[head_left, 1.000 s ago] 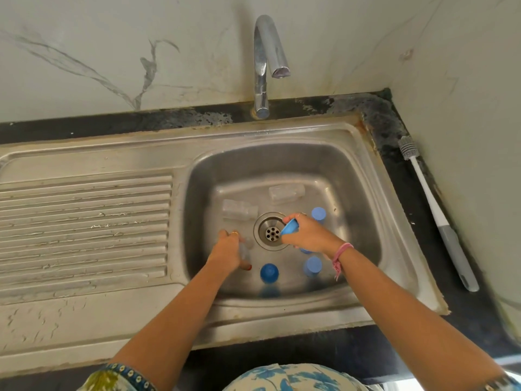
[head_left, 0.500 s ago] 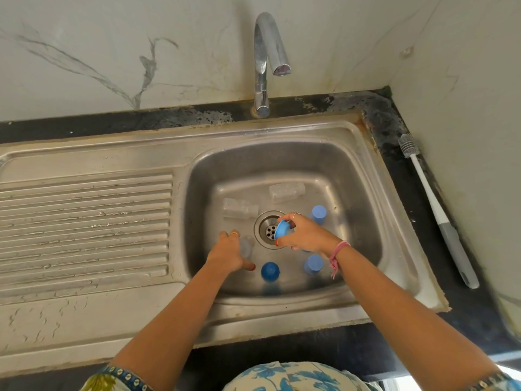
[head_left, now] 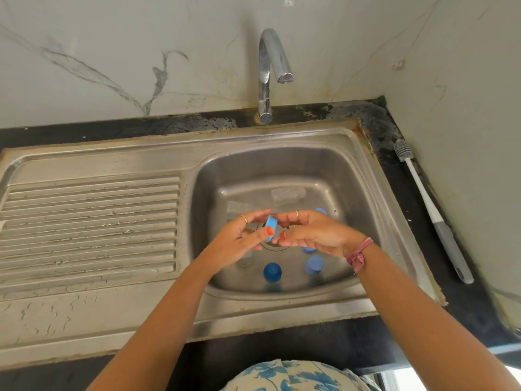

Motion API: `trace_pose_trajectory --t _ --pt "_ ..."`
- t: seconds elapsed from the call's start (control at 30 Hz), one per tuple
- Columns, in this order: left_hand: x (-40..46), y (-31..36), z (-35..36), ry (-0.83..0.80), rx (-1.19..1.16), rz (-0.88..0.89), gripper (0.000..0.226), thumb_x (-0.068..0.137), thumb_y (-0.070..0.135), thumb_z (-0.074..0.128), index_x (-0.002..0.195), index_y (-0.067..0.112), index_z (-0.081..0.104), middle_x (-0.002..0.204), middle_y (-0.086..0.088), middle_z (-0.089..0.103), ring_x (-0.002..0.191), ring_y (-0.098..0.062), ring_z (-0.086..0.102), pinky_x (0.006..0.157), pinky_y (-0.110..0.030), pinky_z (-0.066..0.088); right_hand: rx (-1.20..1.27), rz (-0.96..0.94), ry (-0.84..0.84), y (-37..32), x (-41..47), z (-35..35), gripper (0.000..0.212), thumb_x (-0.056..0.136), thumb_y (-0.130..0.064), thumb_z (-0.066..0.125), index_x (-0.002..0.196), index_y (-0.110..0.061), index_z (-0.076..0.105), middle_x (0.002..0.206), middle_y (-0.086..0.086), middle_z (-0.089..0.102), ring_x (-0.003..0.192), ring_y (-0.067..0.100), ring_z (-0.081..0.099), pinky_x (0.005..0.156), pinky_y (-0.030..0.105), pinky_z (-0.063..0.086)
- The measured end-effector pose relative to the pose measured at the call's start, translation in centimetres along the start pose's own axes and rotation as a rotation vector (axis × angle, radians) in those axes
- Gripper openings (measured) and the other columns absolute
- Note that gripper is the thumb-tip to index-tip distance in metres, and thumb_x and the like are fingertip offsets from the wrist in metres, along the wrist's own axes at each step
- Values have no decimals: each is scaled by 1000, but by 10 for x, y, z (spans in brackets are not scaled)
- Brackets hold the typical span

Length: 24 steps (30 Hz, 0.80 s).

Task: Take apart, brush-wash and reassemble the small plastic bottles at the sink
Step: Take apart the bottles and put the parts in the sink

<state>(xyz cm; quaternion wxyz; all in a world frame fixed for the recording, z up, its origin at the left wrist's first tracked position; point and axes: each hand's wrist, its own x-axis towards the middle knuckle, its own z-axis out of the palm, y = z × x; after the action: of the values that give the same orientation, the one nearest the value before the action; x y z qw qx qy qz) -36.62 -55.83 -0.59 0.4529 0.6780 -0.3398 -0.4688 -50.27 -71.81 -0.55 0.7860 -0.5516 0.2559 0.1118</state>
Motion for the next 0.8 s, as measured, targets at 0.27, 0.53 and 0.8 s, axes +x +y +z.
trace_pose_trajectory --t 0.27,0.53,0.8 --pt "-24 18 5 107 -739 -58 30 97 20 47 120 5 60 117 -15 69 108 -28 67 88 -27 55 91 -180 87 -14 -29 15 36 91 -15 59 127 -7 58 124 12 65 103 20 68 86 29 57" --pt "-42 27 15 96 -704 -112 31 104 19 41 128 5 53 120 -15 67 109 -28 66 92 -33 55 -58 -207 223 -11 -35 44 28 88 -23 68 117 -21 67 101 -3 73 91 7 67 74 19 53" --pt "-55 33 17 106 -546 -81 29 99 14 49 127 11 55 122 -5 67 113 -12 64 102 -30 48 -57 -239 210 -9 -32 60 27 87 -18 68 114 -19 62 117 8 66 101 15 65 88 30 54"
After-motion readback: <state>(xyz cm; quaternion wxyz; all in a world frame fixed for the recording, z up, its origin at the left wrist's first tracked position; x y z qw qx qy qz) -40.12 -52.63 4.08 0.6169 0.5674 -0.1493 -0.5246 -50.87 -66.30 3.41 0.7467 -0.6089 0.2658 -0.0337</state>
